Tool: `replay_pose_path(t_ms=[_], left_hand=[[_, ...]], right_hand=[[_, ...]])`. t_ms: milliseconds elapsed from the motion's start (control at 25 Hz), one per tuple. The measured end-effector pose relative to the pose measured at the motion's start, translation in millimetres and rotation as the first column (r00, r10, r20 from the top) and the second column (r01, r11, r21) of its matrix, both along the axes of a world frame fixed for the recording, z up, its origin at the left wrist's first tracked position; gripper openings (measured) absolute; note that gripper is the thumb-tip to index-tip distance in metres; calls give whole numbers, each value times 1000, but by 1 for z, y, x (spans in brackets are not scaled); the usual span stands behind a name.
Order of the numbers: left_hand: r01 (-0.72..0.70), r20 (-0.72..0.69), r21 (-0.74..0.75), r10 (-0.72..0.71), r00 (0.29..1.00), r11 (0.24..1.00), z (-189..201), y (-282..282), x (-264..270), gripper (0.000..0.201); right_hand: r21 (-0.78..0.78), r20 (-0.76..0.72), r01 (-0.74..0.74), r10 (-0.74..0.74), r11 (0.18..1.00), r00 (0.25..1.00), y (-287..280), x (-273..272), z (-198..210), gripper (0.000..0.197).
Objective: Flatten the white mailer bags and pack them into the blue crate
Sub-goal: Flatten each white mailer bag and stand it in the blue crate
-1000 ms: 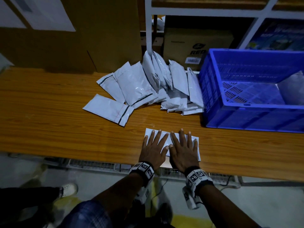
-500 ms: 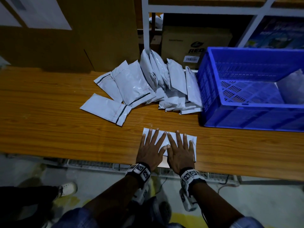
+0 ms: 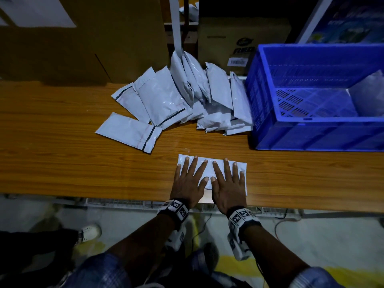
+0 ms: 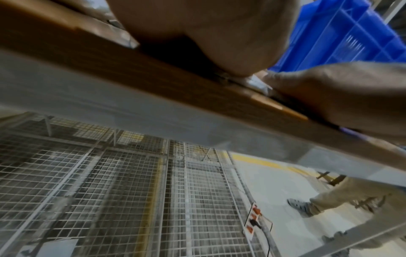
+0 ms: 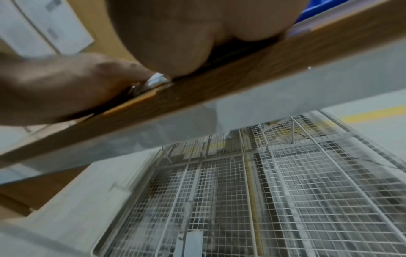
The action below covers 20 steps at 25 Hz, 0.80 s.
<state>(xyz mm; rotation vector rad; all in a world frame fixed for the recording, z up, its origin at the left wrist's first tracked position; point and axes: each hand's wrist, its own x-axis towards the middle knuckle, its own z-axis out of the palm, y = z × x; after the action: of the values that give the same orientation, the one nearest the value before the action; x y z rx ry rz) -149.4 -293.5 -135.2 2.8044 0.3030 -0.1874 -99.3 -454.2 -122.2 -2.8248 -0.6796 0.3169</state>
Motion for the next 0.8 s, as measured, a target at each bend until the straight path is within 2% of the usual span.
replay_pose_path(t_ms=[160, 280, 480, 640, 800], left_hand=[[86, -15, -8, -86, 996, 996, 7, 5, -4, 67], [191, -71, 54, -187, 980, 980, 12, 14, -7, 79], [251, -179, 110, -230, 957, 962, 38, 20, 7, 71], [315, -302, 95, -274, 913, 944, 72, 22, 17, 64], [266, -273, 22, -250, 929, 964, 86, 22, 16, 70]], right_hand=[[-12, -55, -29, 29, 999, 998, -2, 5, 3, 56], [4, -133, -68, 68, 998, 989, -5, 9, 7, 58], [17, -279, -135, 134, 991, 951, -9, 16, 23, 69], [-43, -261, -231, 213, 972, 942, -9, 18, 37, 85], [-58, -210, -258, 241, 964, 948, -8, 25, 56, 95]])
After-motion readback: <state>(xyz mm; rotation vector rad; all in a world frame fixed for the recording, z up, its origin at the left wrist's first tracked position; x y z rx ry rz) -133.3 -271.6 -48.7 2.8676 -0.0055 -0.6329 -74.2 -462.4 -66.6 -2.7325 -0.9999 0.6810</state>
